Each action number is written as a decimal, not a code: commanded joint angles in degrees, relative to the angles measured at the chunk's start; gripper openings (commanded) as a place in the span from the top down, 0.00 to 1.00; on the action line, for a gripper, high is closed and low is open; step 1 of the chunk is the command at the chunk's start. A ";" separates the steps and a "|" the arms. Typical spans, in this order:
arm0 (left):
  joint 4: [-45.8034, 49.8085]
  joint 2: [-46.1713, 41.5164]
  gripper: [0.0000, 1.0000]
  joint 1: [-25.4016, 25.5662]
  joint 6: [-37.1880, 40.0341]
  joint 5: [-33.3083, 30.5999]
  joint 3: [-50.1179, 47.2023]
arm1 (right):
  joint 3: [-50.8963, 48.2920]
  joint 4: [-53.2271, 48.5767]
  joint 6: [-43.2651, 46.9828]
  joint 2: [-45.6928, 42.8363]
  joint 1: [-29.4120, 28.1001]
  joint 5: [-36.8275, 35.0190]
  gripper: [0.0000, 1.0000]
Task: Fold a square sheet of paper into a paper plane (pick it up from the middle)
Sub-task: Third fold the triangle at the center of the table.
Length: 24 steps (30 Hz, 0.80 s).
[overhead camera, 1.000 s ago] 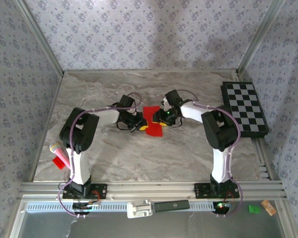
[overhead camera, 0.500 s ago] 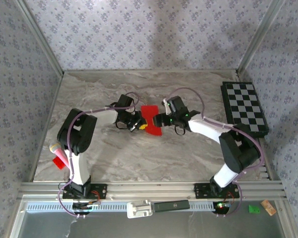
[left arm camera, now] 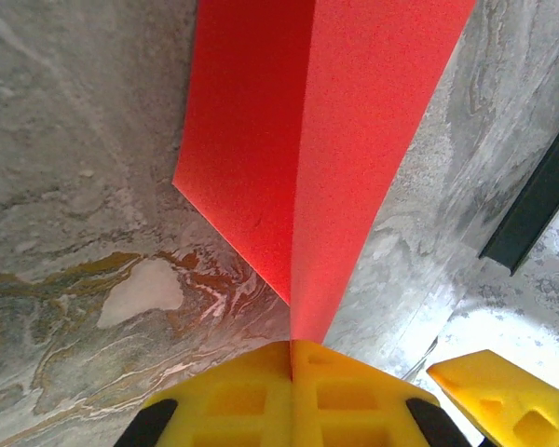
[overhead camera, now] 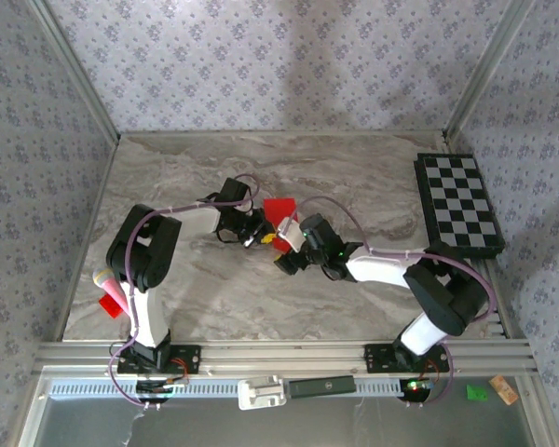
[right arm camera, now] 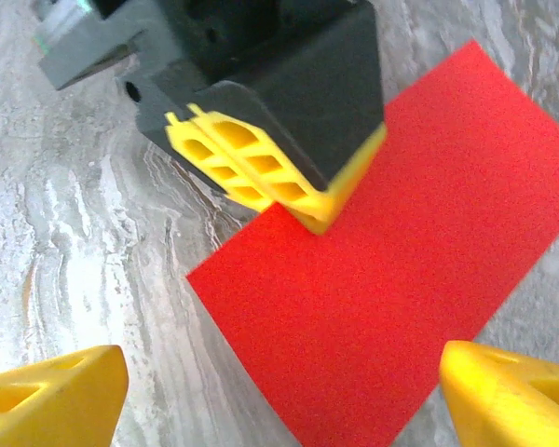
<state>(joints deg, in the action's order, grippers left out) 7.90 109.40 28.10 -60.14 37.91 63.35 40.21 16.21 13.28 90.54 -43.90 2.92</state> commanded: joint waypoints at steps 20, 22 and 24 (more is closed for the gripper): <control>-0.53 -1.34 0.95 -0.26 -1.03 0.50 -0.64 | -1.17 13.89 6.91 6.24 -0.67 -3.42 0.53; -0.59 -1.30 0.95 -0.24 -0.94 0.50 -0.75 | -1.10 13.65 6.59 5.95 -0.59 -2.70 0.61; -0.52 -1.30 0.94 -0.27 -0.94 0.51 -0.69 | -1.08 13.52 6.21 5.80 -0.54 -1.74 0.64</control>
<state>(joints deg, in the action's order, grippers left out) 7.42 109.43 28.10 -60.77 37.91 63.02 38.76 28.95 20.14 97.08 -44.40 -0.23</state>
